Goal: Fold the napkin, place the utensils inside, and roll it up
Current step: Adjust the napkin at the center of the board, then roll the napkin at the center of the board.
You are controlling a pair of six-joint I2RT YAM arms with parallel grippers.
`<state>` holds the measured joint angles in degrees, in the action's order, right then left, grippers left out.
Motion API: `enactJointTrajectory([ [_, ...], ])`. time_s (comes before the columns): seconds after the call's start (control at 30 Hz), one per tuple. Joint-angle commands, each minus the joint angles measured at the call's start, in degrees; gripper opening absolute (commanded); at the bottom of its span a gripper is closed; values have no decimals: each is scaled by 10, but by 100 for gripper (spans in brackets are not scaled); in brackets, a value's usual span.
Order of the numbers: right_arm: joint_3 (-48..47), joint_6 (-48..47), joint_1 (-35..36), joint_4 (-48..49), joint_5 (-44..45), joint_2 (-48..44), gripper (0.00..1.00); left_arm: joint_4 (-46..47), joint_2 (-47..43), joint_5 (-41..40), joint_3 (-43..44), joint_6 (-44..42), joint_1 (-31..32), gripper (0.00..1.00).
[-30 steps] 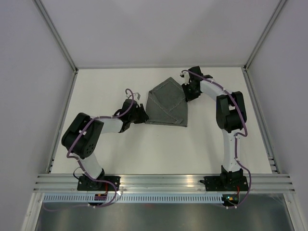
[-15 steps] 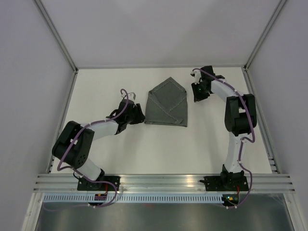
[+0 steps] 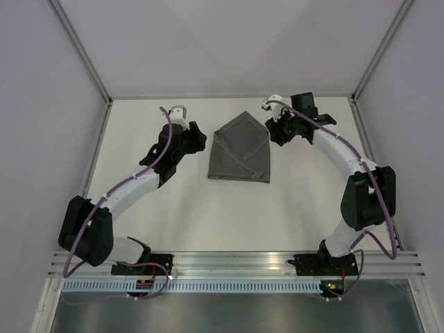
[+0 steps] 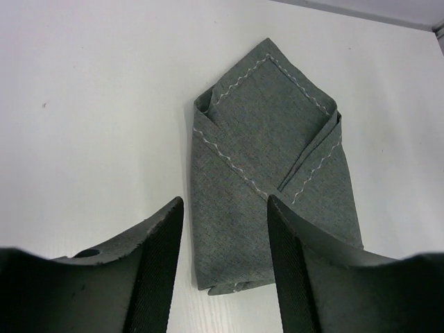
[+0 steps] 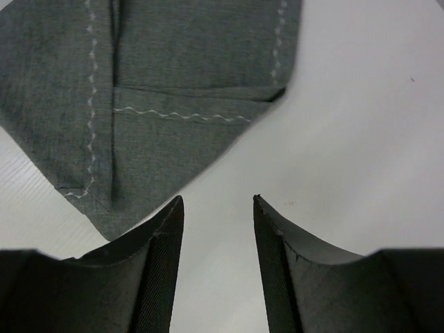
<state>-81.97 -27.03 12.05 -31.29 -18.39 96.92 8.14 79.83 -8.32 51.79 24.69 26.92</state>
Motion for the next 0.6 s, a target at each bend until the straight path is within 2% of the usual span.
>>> enactJointTrajectory([
  [0.0,45,-79,66,34,-17,-9,52,-5,-42,-17,-5,4,-11,59],
  [0.07,91,-76,85,73,-2,-16,53,-7,-71,-18,-18,16,-21,62],
  [0.17,131,-98,118,93,9,-21,56,-34,-86,-6,-6,15,-36,62],
  [0.57,189,-130,218,142,67,-20,68,-78,-125,1,2,3,-41,62],
])
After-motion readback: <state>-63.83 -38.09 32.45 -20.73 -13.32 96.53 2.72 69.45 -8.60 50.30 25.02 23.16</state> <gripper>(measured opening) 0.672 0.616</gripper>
